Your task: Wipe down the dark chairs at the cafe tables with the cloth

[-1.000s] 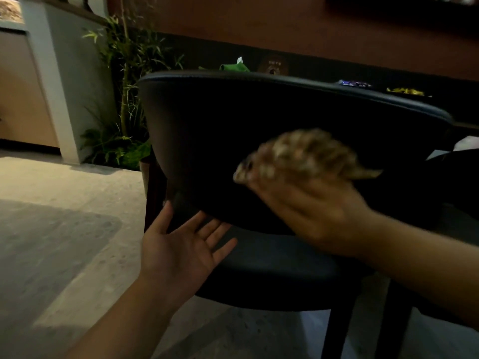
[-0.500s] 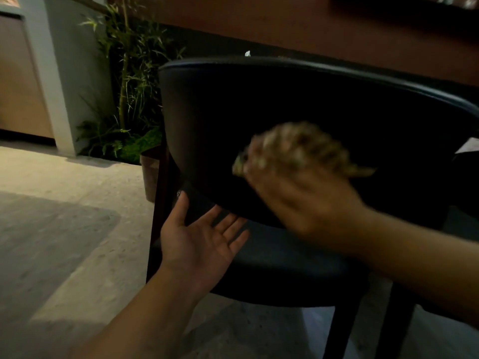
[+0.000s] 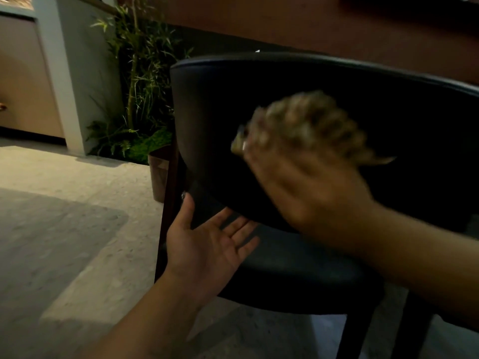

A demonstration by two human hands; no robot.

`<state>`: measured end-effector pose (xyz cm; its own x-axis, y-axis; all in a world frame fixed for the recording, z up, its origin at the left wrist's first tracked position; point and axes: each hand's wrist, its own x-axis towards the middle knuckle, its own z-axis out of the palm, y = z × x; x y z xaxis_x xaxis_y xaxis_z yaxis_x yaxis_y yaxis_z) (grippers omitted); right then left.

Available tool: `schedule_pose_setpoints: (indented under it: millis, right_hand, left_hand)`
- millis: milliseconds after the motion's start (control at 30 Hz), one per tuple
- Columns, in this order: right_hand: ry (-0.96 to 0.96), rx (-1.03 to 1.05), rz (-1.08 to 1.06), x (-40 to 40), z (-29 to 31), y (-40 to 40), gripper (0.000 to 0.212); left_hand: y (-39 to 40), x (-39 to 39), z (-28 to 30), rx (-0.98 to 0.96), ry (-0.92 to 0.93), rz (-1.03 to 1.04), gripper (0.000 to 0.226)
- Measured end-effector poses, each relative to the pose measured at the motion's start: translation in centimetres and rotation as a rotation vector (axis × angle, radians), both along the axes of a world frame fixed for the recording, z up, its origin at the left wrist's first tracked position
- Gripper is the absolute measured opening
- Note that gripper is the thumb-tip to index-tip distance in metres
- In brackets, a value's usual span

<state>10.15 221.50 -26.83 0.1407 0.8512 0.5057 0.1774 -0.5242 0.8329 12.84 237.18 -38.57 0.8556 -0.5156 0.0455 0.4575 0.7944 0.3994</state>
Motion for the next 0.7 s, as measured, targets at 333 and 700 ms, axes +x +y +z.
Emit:
schedule_pose_setpoints:
  millis: [333,700]
  right_hand:
    - [0.123,0.040,0.055,0.4,0.6,1.3,0.035]
    - [0.254,-0.253,-0.197,1.0,-5.1,2.5,0.035]
  left_hand:
    - [0.2,0.5,-0.5,0.009,0.003,0.036,0.090]
    - [1.7,0.4,0.5,-0.056,0.027,0.149,0.092]
